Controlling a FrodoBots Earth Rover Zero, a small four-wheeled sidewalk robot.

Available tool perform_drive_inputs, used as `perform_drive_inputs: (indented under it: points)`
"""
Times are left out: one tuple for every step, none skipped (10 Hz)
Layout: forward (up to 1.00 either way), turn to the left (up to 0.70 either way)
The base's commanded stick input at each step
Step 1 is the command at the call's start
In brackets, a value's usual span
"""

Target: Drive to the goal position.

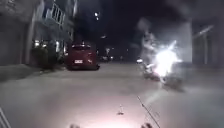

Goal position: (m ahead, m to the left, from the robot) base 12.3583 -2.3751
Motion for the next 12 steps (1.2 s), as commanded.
perform_drive_inputs:
  points:
    - [0.85, 0.00]
    - [0.85, 0.00]
    - [0.85, 0.00]
    - [0.85, 0.00]
    - [0.85, 0.00]
    - [0.85, 0.00]
    - [0.85, 0.00]
    - [0.85, 0.00]
    - [0.85, 0.00]
    - [0.85, 0.00]
    - [0.85, 0.00]
    - [0.85, 0.00]
